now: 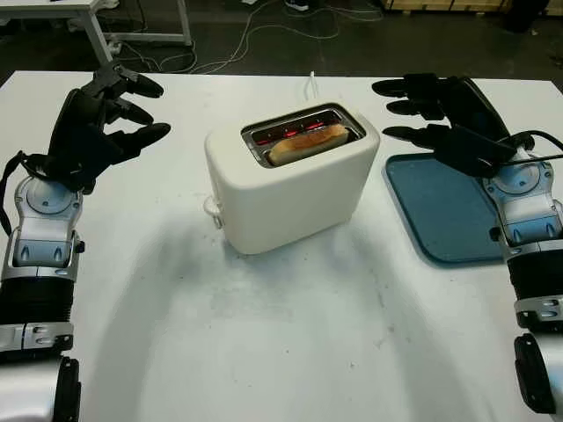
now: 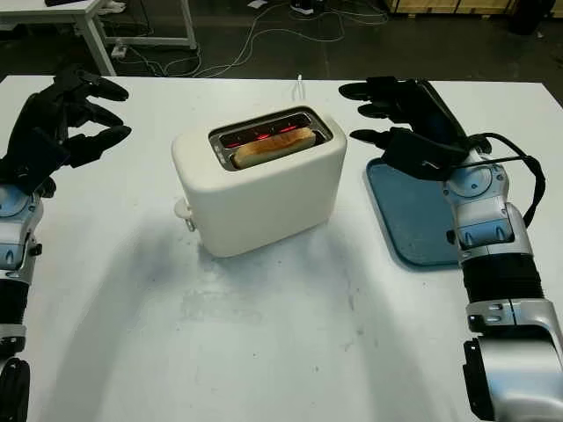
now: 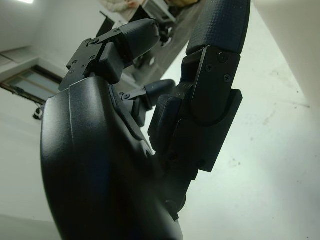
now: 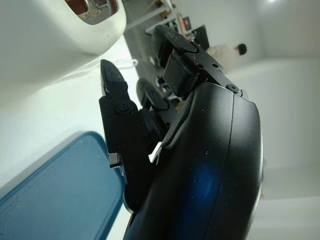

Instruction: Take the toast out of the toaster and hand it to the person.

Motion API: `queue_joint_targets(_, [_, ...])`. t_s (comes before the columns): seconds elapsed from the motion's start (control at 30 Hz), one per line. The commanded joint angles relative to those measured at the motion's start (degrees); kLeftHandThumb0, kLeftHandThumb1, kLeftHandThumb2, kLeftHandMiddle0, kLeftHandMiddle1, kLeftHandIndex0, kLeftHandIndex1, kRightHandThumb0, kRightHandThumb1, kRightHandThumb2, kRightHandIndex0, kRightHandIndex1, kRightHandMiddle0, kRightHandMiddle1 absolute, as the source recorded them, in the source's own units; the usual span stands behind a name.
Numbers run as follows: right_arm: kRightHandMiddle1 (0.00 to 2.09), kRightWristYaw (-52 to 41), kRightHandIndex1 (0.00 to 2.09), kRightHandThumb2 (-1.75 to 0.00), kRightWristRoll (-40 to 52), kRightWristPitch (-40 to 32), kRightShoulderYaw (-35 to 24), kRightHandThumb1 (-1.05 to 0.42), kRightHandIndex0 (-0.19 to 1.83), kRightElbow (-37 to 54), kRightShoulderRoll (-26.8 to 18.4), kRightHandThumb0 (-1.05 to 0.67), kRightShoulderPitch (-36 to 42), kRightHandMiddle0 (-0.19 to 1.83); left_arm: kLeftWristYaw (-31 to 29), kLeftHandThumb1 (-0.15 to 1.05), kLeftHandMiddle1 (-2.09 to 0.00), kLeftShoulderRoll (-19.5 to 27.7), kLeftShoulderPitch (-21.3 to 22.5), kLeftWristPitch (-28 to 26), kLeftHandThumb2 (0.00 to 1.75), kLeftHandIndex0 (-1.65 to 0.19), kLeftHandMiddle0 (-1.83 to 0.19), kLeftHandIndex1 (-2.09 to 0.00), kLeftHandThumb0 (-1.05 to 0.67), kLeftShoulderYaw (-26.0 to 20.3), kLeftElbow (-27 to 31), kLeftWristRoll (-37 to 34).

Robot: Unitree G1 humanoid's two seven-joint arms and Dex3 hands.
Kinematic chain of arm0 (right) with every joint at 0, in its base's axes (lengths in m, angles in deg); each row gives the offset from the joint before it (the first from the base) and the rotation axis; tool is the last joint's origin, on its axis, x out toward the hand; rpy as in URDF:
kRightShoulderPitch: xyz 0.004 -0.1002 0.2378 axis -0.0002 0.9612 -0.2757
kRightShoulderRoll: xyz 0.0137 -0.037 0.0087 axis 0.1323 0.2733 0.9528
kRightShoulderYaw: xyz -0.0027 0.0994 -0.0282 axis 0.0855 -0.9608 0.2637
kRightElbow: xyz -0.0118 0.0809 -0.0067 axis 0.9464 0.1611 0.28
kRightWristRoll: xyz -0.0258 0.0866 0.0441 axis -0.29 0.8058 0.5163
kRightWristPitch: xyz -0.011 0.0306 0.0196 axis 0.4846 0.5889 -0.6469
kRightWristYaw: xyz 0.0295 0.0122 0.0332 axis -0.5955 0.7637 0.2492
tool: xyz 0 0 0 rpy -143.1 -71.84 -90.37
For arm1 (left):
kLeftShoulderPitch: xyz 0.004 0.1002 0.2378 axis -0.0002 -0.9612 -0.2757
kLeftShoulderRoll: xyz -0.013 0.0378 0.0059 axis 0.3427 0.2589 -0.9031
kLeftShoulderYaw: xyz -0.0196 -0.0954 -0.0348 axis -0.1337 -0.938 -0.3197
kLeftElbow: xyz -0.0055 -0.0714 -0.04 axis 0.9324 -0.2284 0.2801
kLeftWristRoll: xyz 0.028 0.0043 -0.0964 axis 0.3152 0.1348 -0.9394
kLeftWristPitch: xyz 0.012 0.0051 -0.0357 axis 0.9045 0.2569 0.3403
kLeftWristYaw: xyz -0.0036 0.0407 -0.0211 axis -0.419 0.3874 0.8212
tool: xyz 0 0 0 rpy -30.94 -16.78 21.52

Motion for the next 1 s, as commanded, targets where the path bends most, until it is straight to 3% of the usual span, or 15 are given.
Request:
queue_joint_targets(0.0, [0.00, 0.4, 0.01, 0.00, 0.4, 0.3, -0.3, -0.92, 0.76, 0.4, 0.2, -0.16, 0.5, 0.68, 0.2, 0.92, -1.35, 0.0, -0.2, 1.0, 0.09, -0.28, -0.32, -1.19, -0.97, 0.0, -0.1, 0.2])
queue_joint_targets(0.97, [0.01, 0.2, 0.01, 0.00, 0.6, 0.5, -0.4, -0.92, 0.76, 0.3, 0.4, -0.17, 0.4, 0.69, 0.9, 0.92, -1.36, -0.3, -0.6, 0.0, 0.08, -0.27, -0.31, -1.20, -0.95, 0.1, 0.7, 0.4])
